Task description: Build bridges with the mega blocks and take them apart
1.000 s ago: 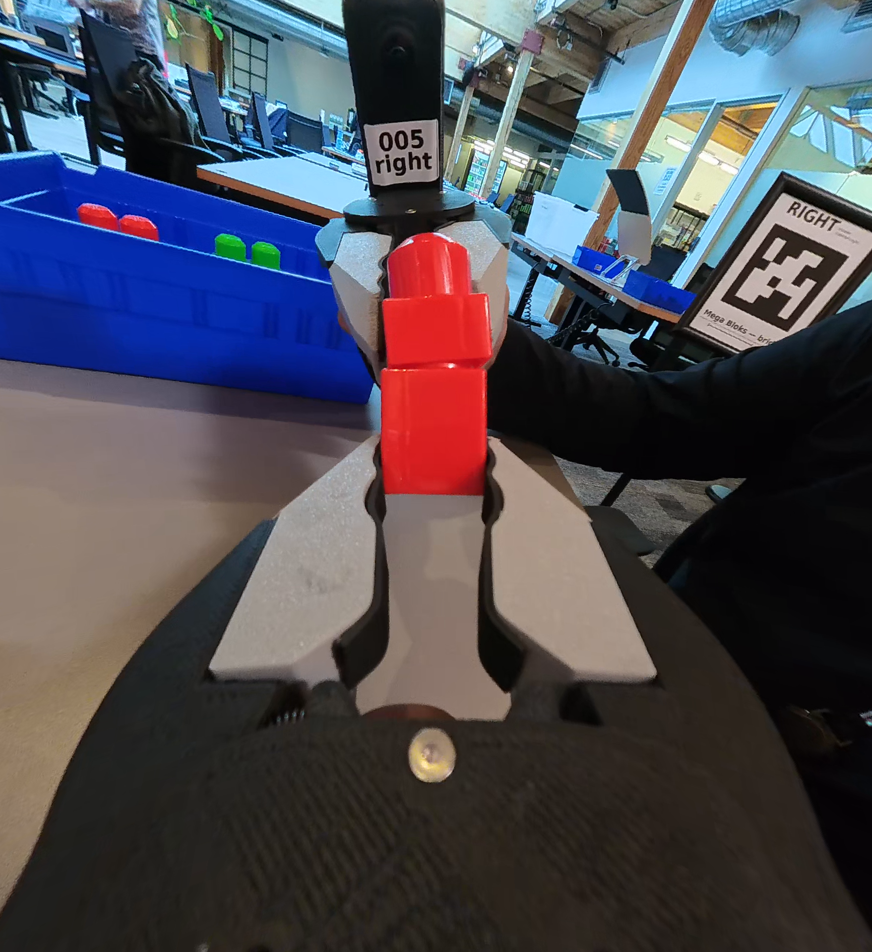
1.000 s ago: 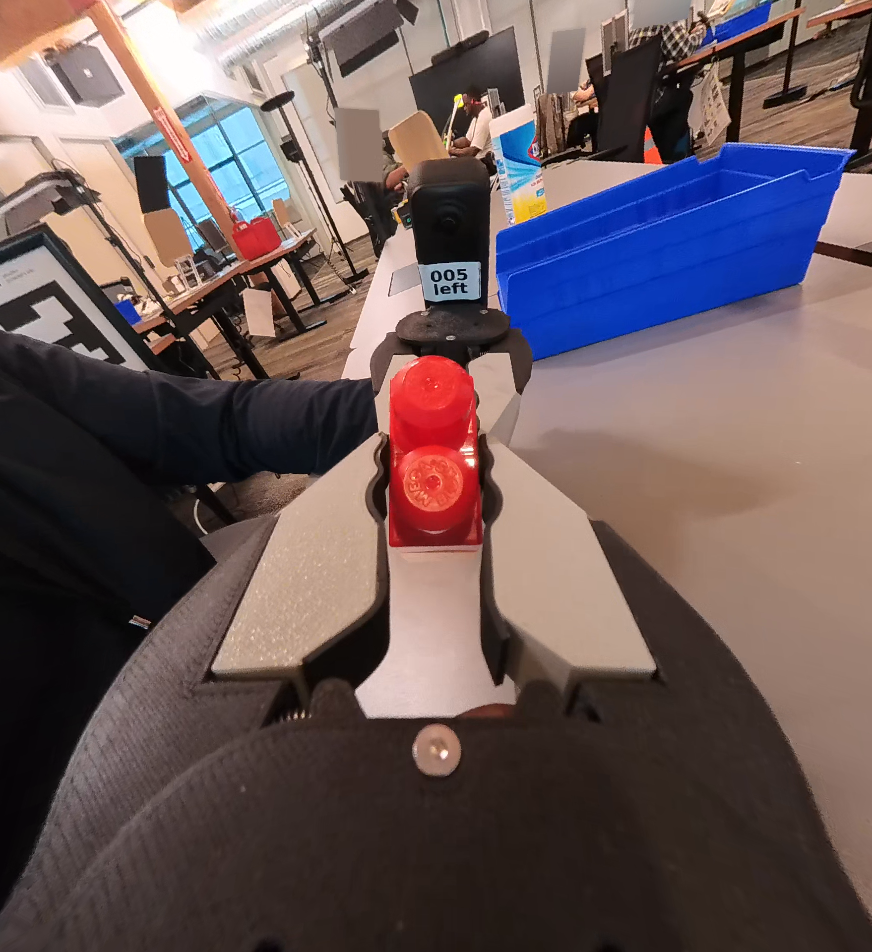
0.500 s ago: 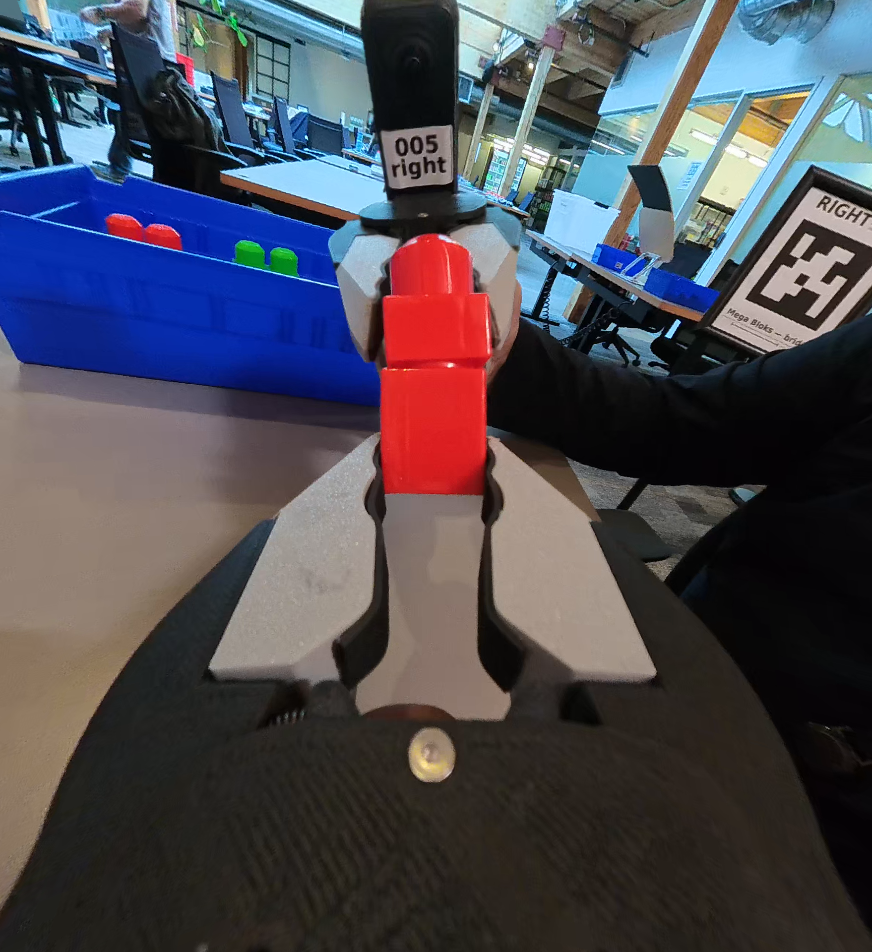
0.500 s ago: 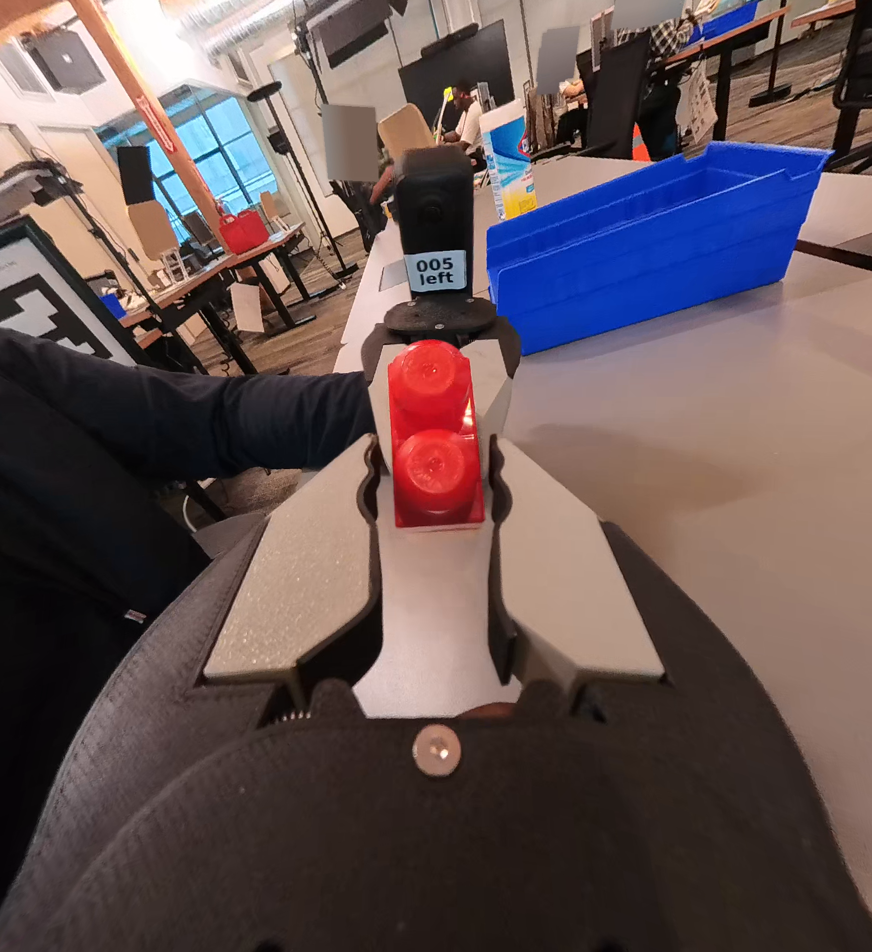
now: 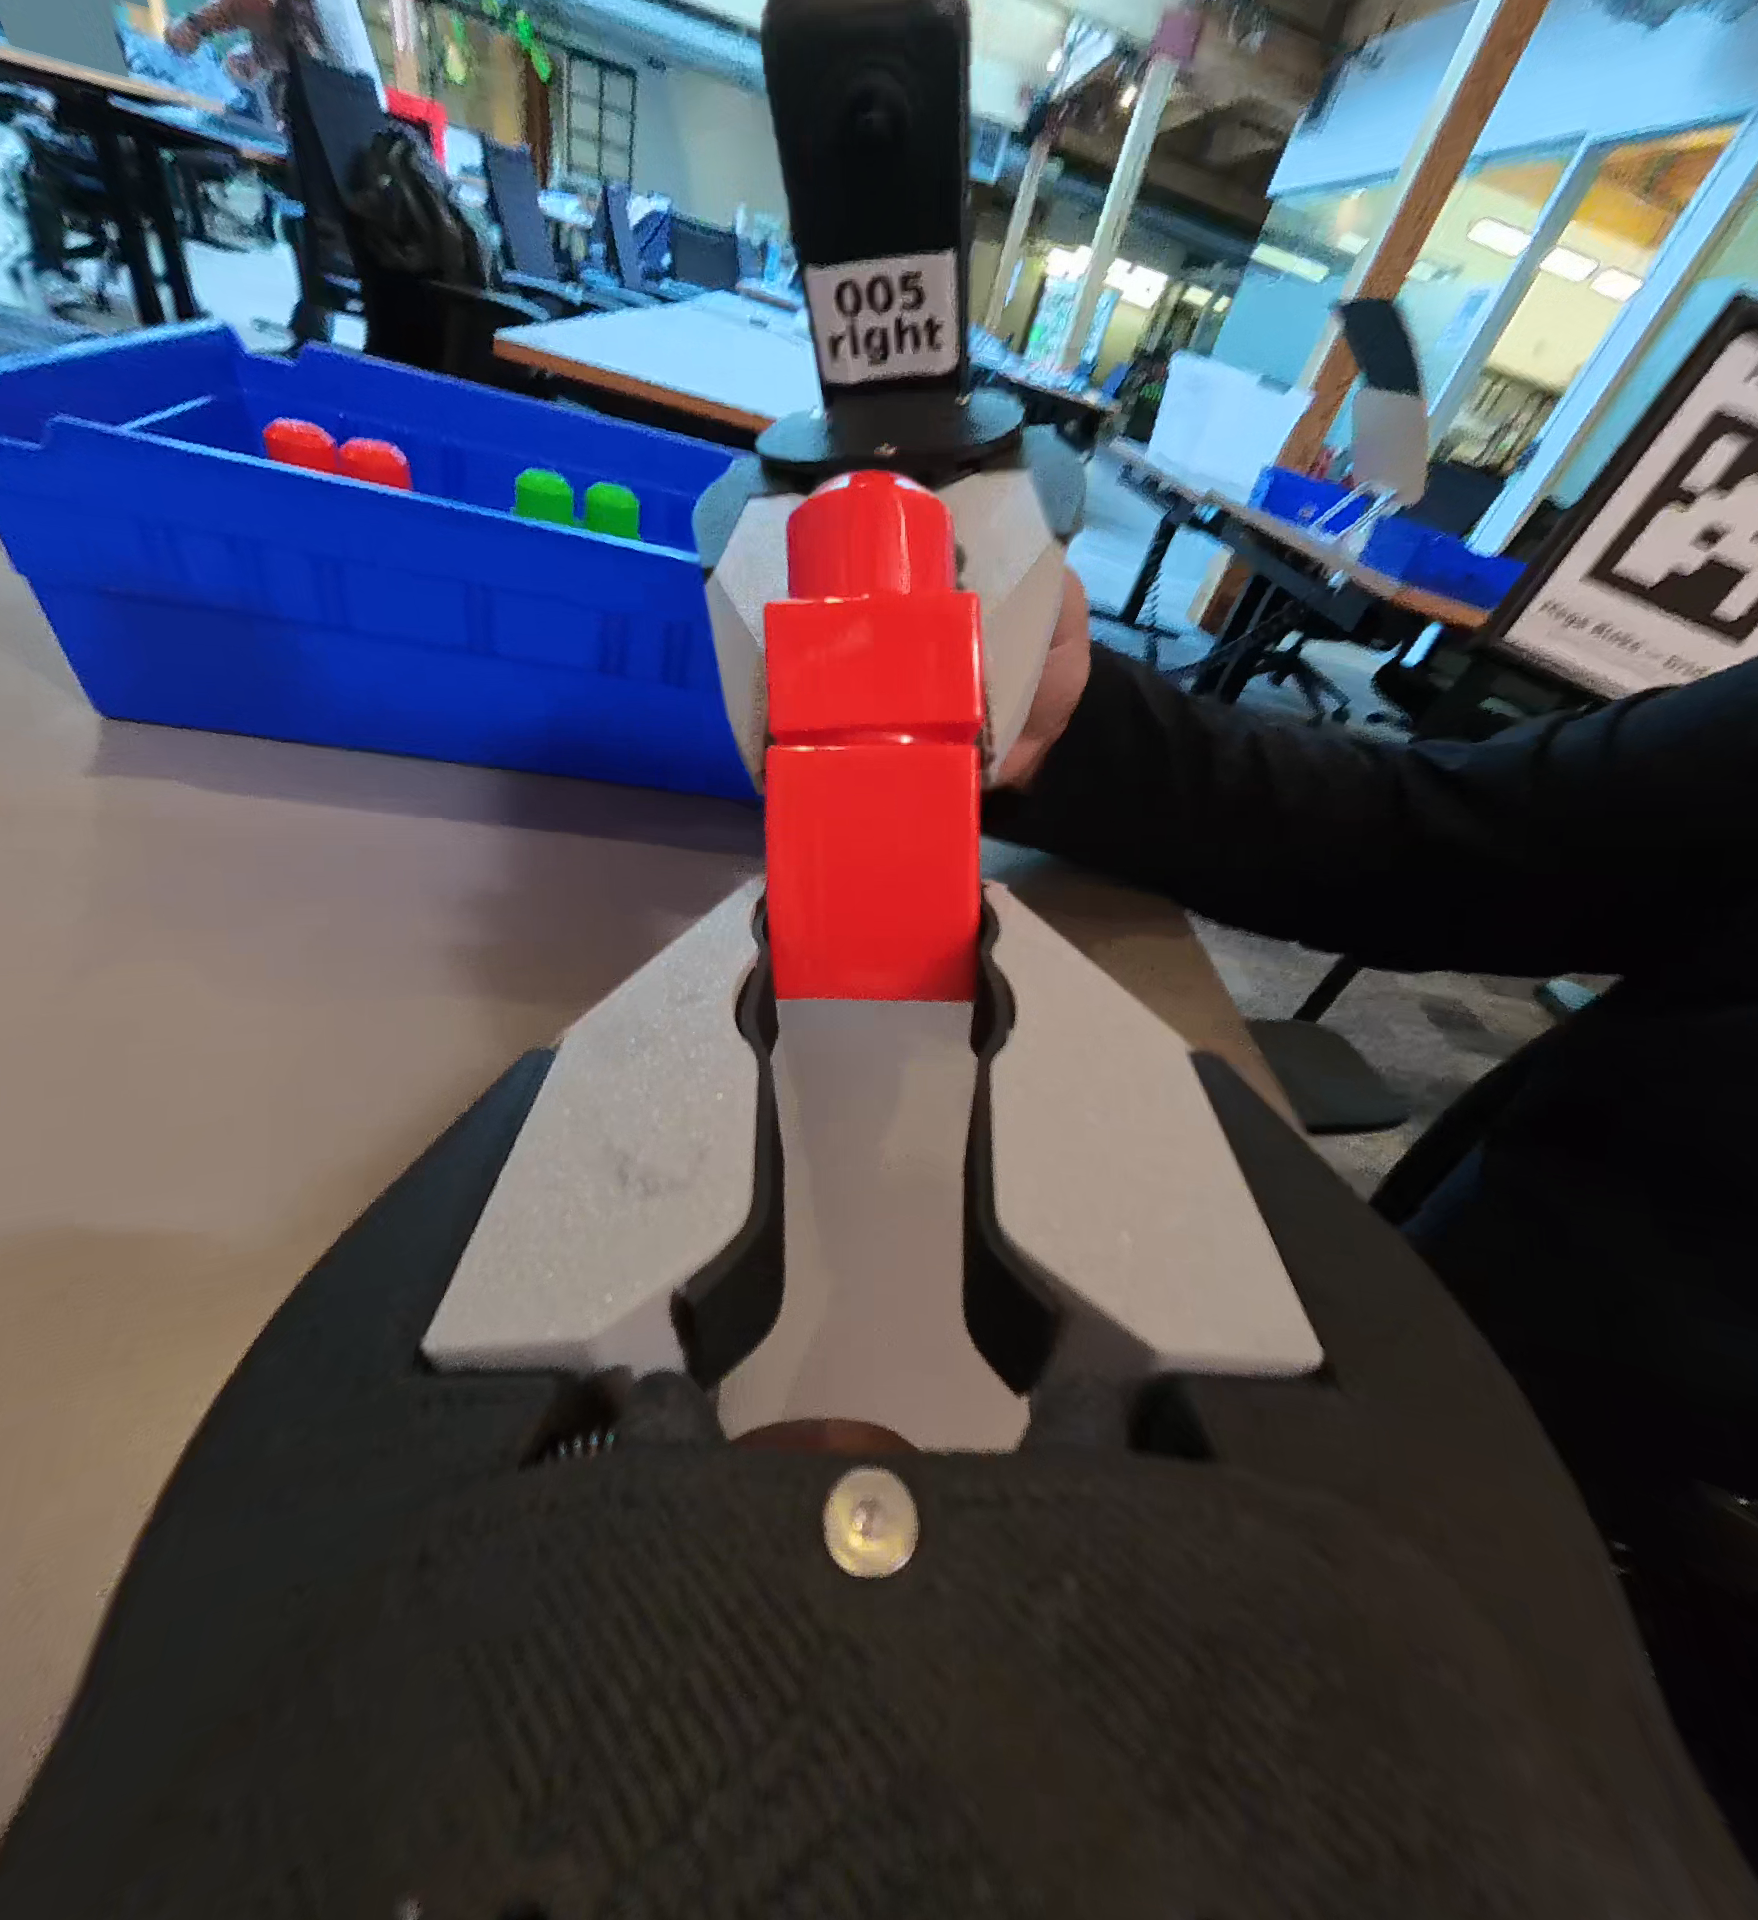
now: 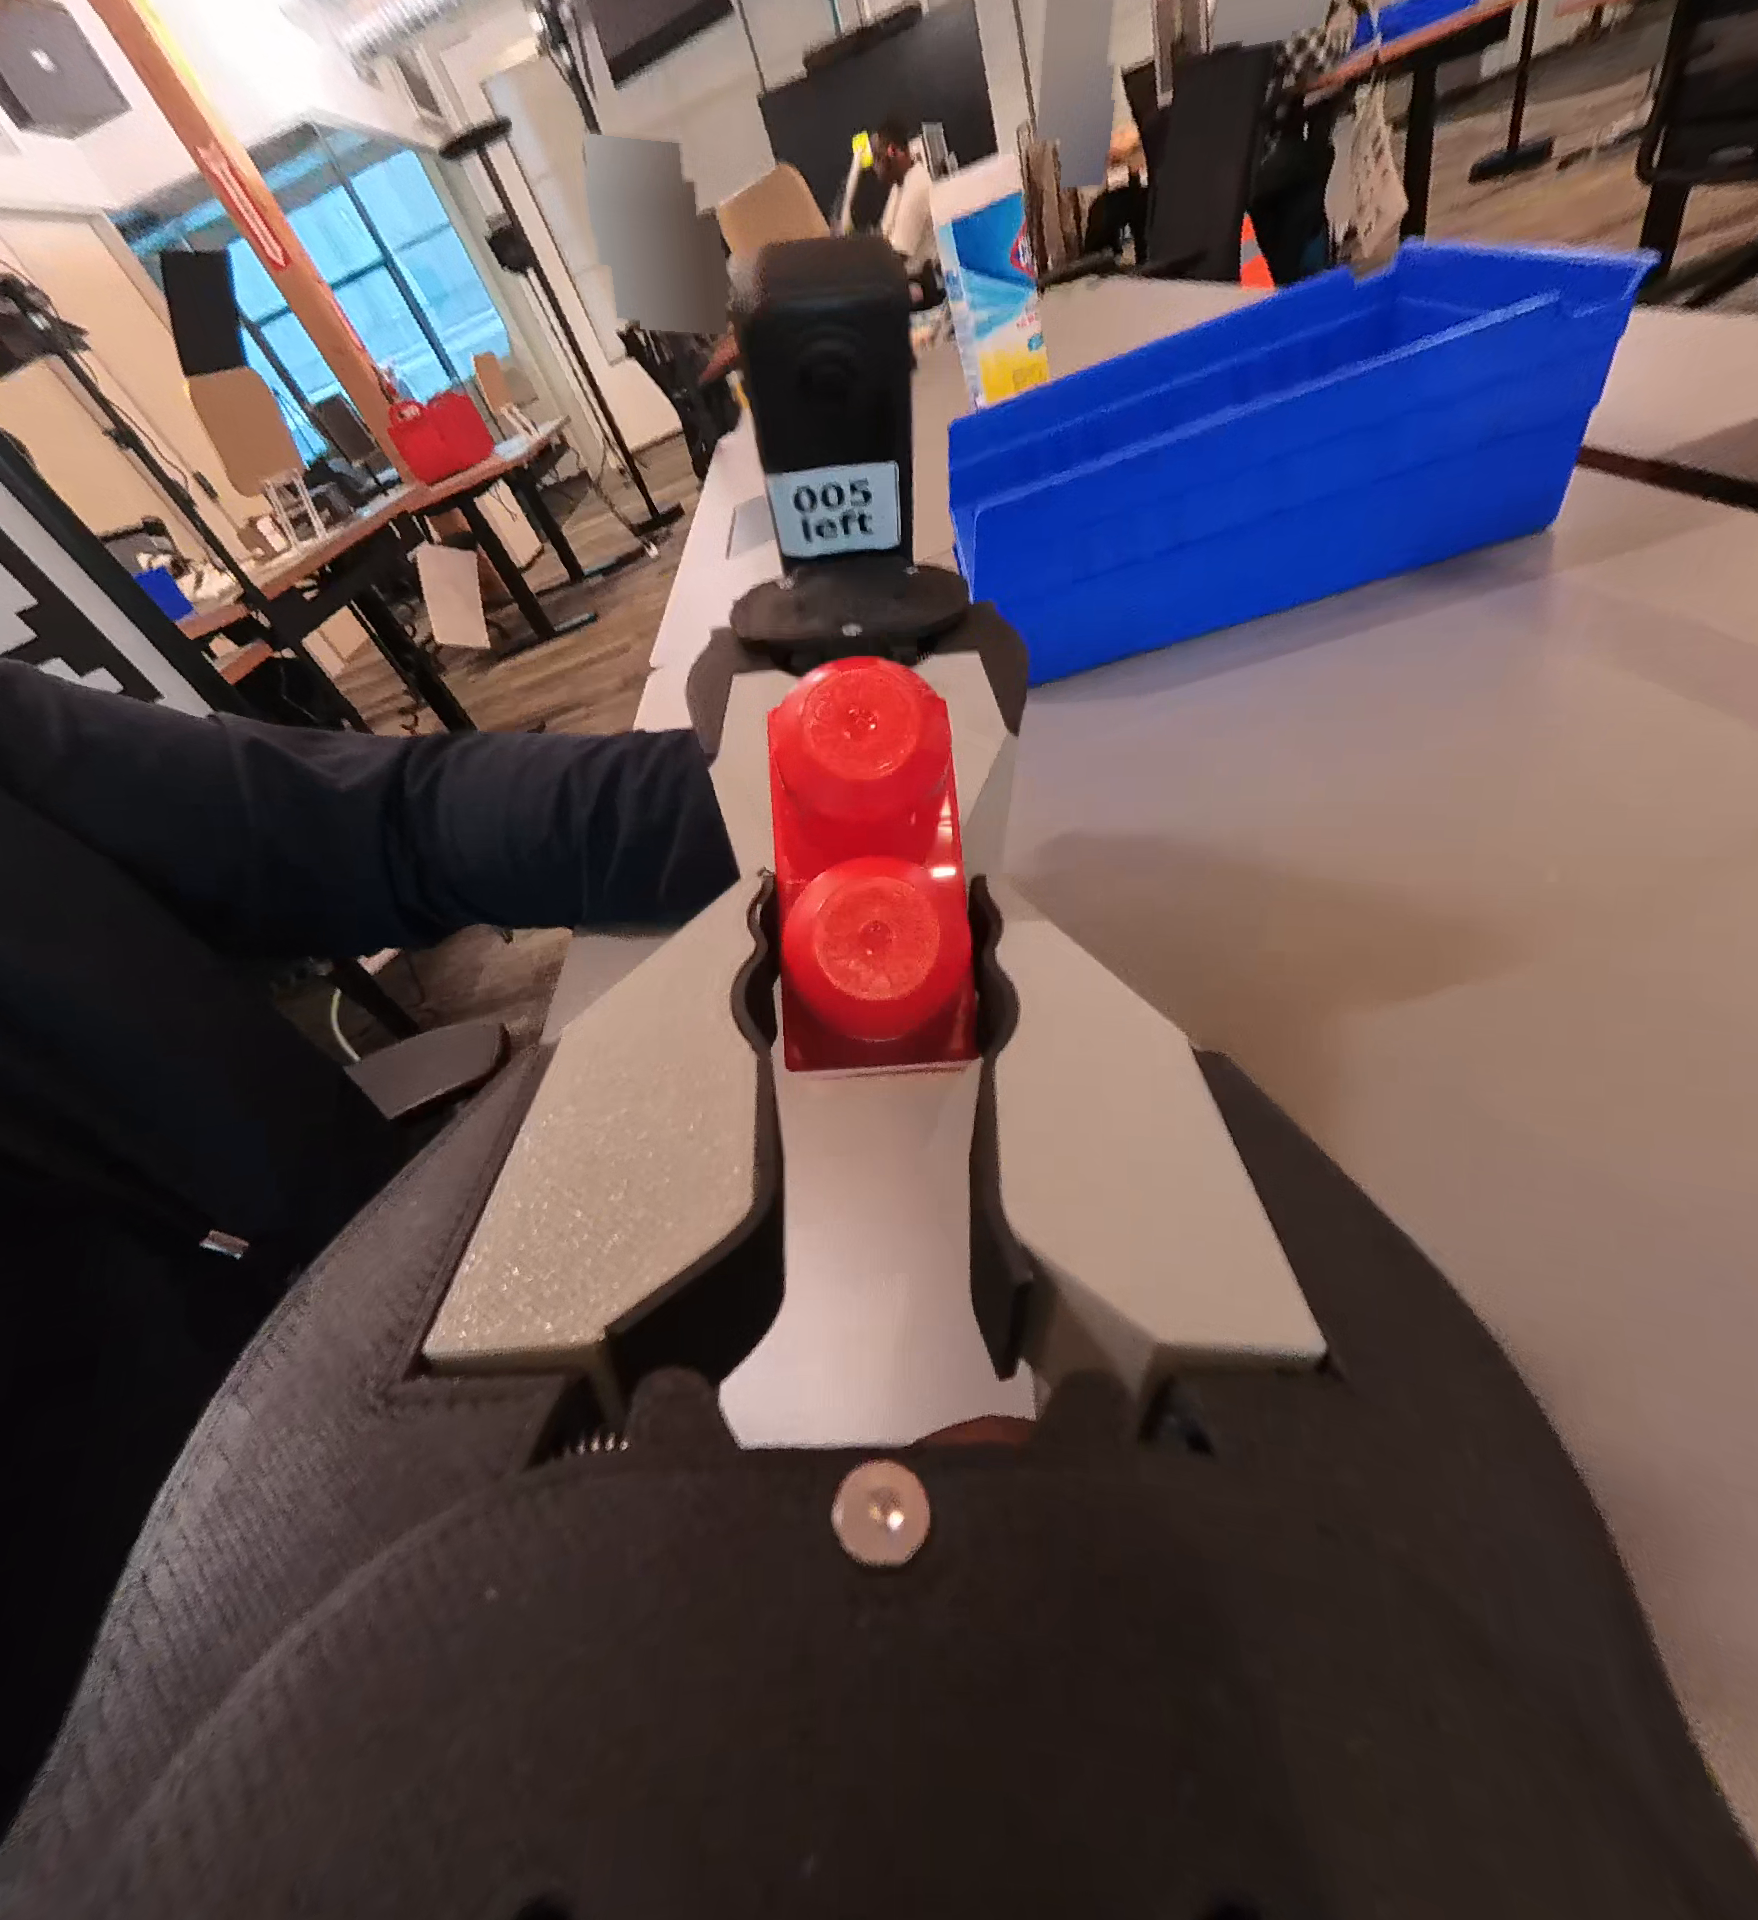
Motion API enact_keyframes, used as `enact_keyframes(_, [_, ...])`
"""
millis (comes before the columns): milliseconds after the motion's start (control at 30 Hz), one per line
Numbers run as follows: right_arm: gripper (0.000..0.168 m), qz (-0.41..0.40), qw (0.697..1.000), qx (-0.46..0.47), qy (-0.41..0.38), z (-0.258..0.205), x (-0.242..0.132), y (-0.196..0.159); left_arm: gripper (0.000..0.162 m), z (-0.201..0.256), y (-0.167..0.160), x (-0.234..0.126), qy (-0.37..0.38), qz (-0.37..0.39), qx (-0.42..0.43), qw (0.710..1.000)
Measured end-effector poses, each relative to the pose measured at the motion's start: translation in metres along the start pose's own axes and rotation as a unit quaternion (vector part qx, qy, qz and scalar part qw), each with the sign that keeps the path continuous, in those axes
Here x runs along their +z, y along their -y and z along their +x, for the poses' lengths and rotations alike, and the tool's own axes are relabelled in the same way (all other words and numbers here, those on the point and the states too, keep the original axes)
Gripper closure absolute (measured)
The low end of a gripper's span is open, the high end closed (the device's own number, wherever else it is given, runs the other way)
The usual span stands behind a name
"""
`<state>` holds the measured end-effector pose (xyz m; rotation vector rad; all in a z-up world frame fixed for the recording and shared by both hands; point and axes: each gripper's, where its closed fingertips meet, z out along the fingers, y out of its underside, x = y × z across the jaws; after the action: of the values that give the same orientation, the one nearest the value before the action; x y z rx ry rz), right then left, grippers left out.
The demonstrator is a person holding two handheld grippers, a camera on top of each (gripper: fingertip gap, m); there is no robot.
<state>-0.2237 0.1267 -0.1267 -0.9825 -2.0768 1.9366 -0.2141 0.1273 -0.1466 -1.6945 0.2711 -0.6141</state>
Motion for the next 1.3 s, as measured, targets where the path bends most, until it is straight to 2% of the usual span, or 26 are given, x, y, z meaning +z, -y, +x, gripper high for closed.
enact_keyframes(133, [0.134, -0.007, 1.0, 0.01, -0.003, 0.004, 0.0, -0.005, 0.129, -0.006, -0.005, 0.001, 0.043, -0.036, 0.036, 0.998])
enact_keyframes(267, [0.135, -0.041, 0.997, -0.039, 0.043, -0.019, 0.001, -0.008, 0.129, 0.02, -0.006, 0.002, -0.058, -0.027, -0.017, 0.998])
enact_keyframes(367, [0.135, -0.044, 0.997, -0.022, 0.056, -0.021, 0.001, -0.009, 0.129, 0.024, -0.007, 0.004, -0.09, -0.017, -0.059, 0.994])
enact_keyframes(467, [0.135, -0.065, 0.997, -0.019, 0.047, -0.016, 0.002, -0.02, 0.13, 0.019, -0.017, 0.006, -0.069, -0.047, -0.04, 0.996])
enact_keyframes(567, [0.135, -0.063, 0.998, -0.015, 0.025, -0.008, 0.005, -0.02, 0.129, 0.007, -0.036, 0.017, 0.003, -0.113, 0.013, 0.994])
enact_keyframes(633, [0.135, -0.076, 0.996, -0.03, 0.024, -0.011, 0.007, -0.023, 0.129, 0.011, -0.045, 0.023, -0.012, -0.121, 0.0, 0.993])
enact_keyframes(733, [0.135, -0.067, 0.997, -0.027, 0.021, -0.01, 0.006, -0.018, 0.129, 0.01, -0.038, 0.021, -0.023, -0.099, -0.012, 0.995])
enact_keyframes(967, [0.135, -0.097, 0.995, -0.03, 0.003, -0.002, 0.007, -0.029, 0.129, 0.001, -0.047, 0.019, 0.008, -0.127, -0.004, 0.992])
enact_keyframes(1167, [0.135, -0.149, 0.987, -0.048, 0.02, -0.01, 0.005, -0.048, 0.13, 0.015, -0.052, 0.017, -0.045, -0.142, -0.016, 0.989])
enact_keyframes(1300, [0.135, -0.166, 0.985, -0.046, 0.026, -0.009, 0.008, -0.055, 0.129, 0.015, -0.062, 0.014, -0.046, -0.173, -0.013, 0.984])
